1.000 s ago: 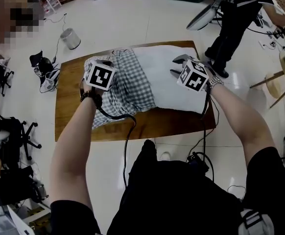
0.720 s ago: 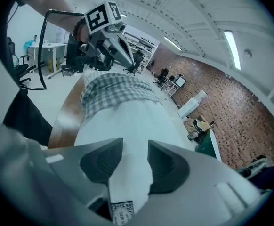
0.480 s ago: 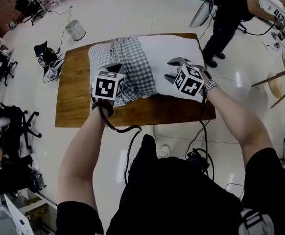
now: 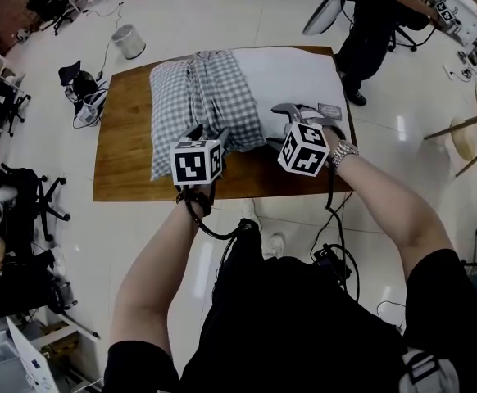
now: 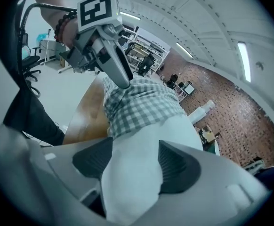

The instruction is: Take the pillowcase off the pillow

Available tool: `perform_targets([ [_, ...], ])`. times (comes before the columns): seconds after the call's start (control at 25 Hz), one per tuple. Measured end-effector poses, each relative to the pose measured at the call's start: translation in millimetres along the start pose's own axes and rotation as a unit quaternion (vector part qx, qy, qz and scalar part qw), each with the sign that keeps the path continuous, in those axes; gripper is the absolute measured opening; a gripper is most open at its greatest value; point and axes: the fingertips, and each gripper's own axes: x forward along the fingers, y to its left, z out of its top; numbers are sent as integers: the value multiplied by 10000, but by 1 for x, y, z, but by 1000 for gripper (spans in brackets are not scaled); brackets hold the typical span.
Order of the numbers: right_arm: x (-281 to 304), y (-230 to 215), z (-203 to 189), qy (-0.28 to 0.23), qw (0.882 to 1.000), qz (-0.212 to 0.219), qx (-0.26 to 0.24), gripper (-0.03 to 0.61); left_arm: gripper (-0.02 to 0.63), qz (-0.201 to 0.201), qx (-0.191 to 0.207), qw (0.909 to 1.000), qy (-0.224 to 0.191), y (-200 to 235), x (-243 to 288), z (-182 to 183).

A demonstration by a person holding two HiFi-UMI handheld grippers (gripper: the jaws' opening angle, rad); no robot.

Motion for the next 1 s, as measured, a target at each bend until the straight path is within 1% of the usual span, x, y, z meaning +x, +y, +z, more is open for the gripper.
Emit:
perform_targets([
  [0.08,8,2,-2,62,9998,-90,-159,322,279,64,-269,9996,70,2,6,-17],
  [0.16,17,1,-5,147,9991,-184,-342,328,281,91,-542,9984,149,5,15,-33],
  [0.32,35,-1,-15,382,9960,-360,-723,333,282,63,-884,9956,289,6,39,-57],
  [0.48,48,2,-24,656,9921,-505,-946,333,276,-134,-1288,9904,489,9,60,-83],
  [0.52,50,2,-27,717,9911,-543,-985,333,261,-150,-1362,9891,537,11,63,-89],
  [0.64,55,-4,-33,904,9873,-744,-1075,324,163,-93,-1412,9879,636,25,69,-95],
  [0.68,56,-8,-33,949,9859,-836,-1092,298,129,-94,-1396,9880,651,30,69,-94],
  [0.72,55,-11,-32,974,9848,-923,-1100,259,101,-106,-1382,9881,660,34,68,-92],
  [0.76,54,-15,-31,983,9838,-1015,-1107,211,51,-116,-1370,9883,662,37,67,-89],
  [0.8,51,-20,-30,986,9825,-1119,-1118,160,33,-110,-1353,9885,661,39,66,-87],
  [0.92,42,-29,-34,981,9793,-1332,-1162,53,20,26,-1296,9895,641,48,62,-84],
  [1.0,35,-33,-42,993,9780,-1400,-1189,24,18,145,-1338,9890,616,58,56,-86],
])
